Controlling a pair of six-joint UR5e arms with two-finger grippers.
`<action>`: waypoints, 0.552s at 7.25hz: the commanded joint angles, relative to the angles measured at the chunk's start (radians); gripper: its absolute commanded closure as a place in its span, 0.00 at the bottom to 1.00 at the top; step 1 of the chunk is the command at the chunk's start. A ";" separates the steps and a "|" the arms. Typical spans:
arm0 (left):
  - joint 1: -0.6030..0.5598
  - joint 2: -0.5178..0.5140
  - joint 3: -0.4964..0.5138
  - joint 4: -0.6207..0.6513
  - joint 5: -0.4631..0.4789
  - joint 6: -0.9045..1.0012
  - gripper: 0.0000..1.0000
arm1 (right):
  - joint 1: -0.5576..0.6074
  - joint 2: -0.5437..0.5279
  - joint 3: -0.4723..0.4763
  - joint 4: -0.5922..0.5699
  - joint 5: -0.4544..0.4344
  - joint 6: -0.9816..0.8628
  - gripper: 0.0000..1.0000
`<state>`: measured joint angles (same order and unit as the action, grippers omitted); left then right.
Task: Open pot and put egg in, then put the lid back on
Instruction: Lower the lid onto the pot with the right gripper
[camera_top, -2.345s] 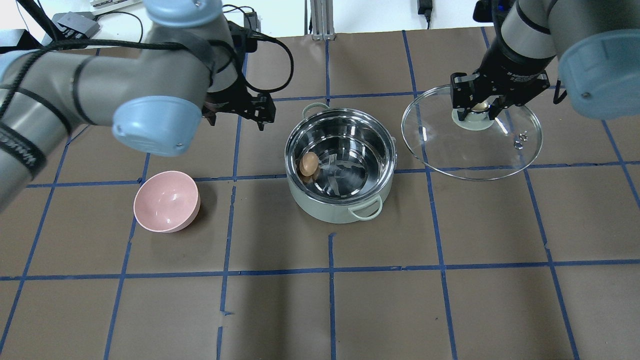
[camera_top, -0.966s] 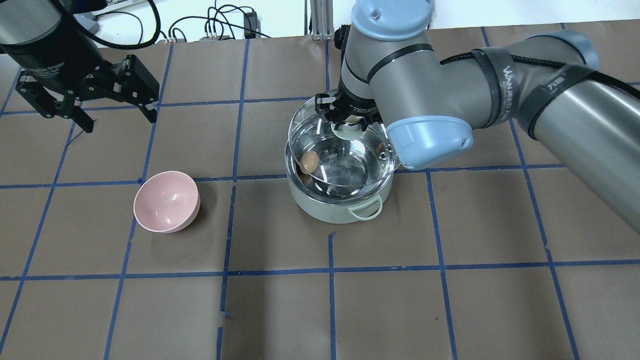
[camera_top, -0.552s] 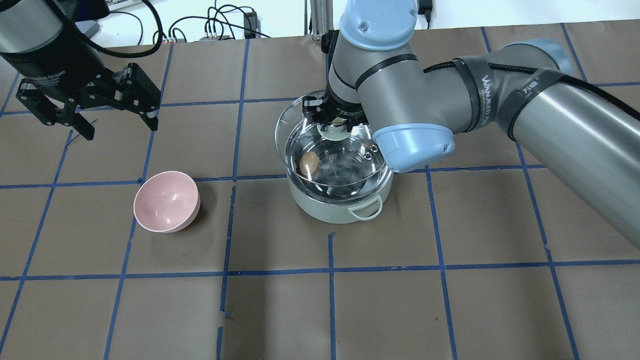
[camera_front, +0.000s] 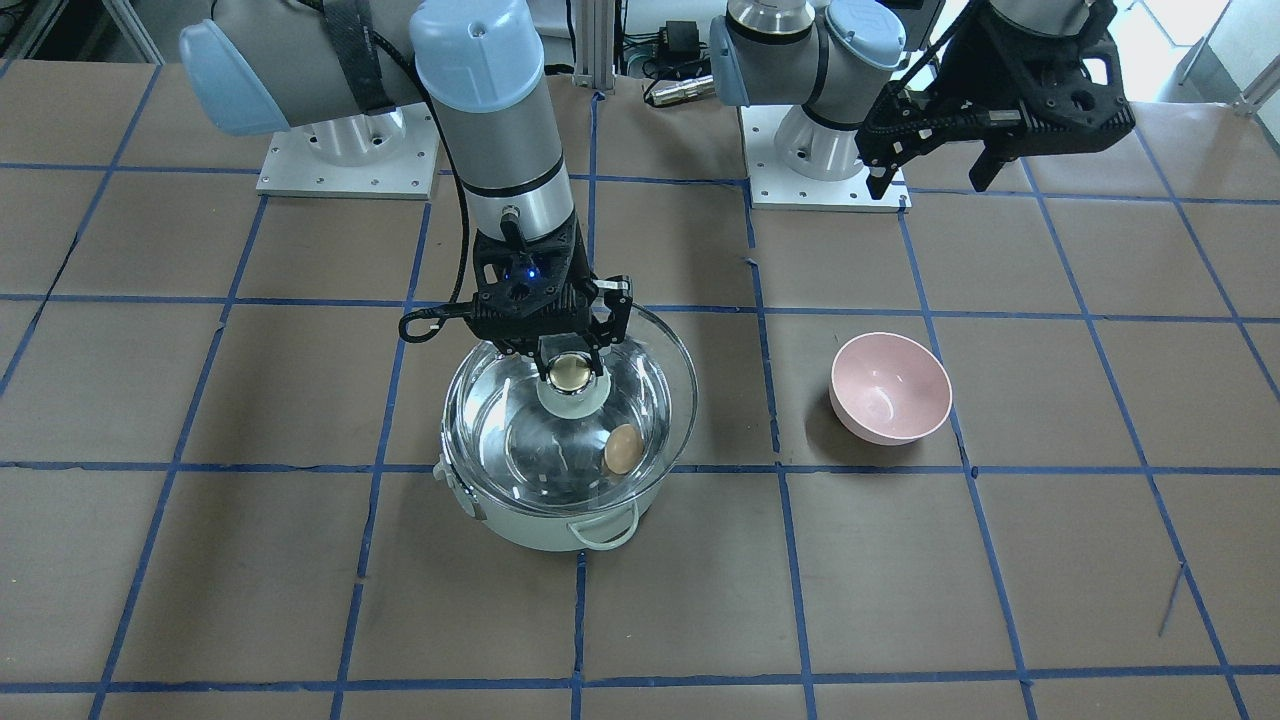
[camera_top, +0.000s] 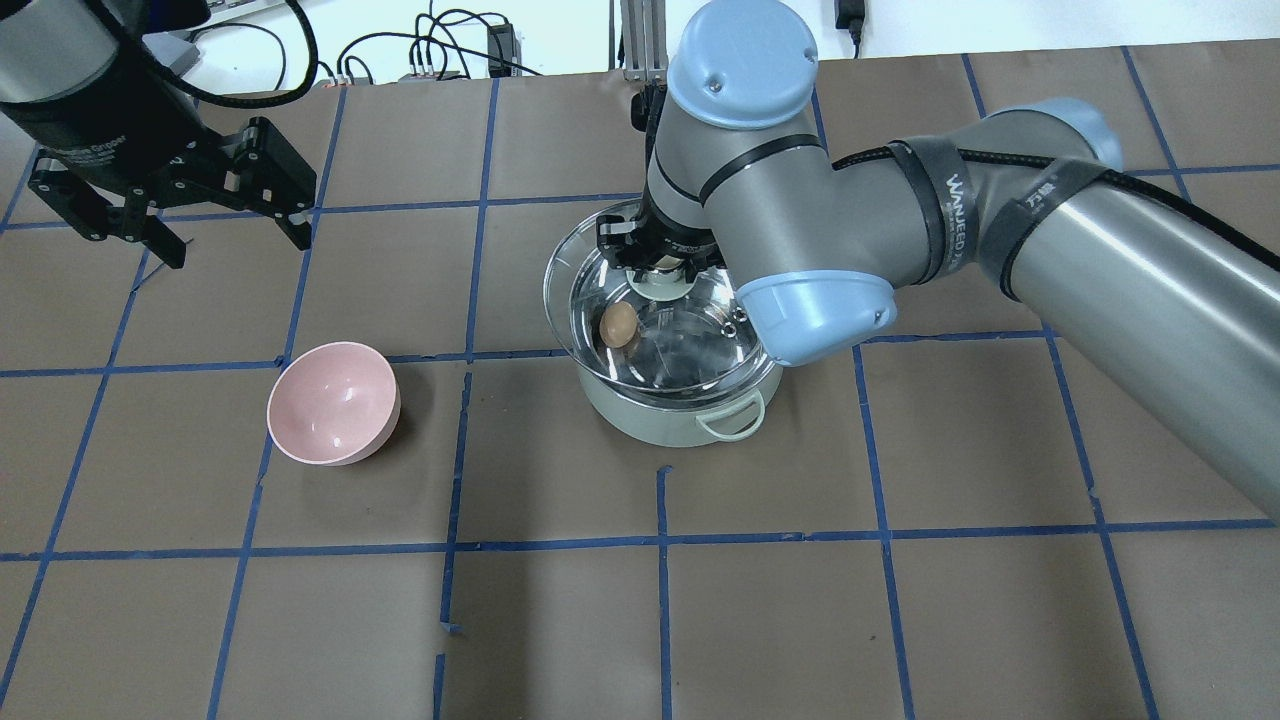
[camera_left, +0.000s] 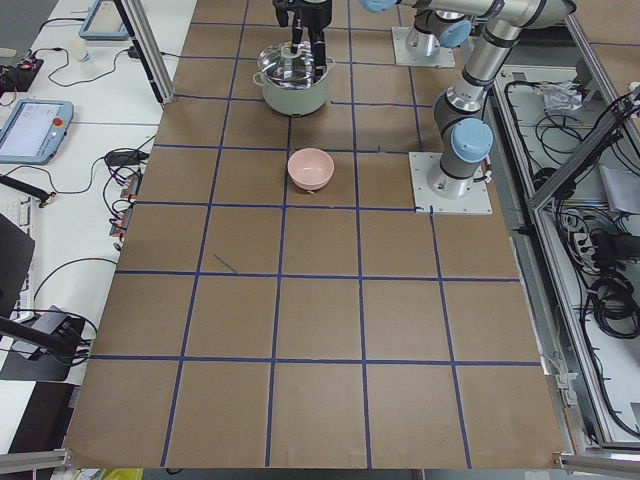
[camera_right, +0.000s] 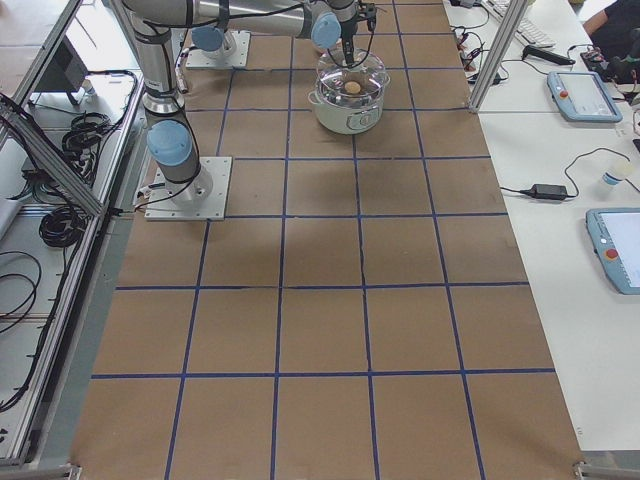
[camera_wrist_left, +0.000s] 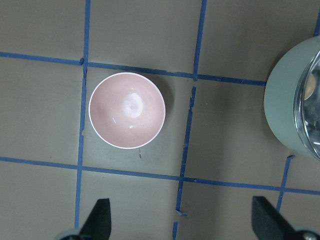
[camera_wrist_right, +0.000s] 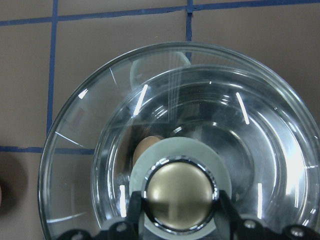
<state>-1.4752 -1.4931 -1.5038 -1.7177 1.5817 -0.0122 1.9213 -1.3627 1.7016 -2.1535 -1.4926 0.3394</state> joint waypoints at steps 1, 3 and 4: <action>-0.002 -0.016 0.011 0.010 0.003 0.047 0.00 | 0.001 -0.001 0.009 -0.002 -0.026 -0.002 0.63; -0.005 -0.004 0.001 0.010 -0.003 0.051 0.00 | -0.001 -0.003 0.010 -0.002 -0.028 -0.003 0.63; -0.010 -0.004 -0.001 0.010 -0.005 0.049 0.00 | 0.001 -0.001 0.010 -0.003 -0.041 -0.003 0.63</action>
<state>-1.4816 -1.5015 -1.5011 -1.7071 1.5789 0.0363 1.9217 -1.3643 1.7114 -2.1556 -1.5226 0.3362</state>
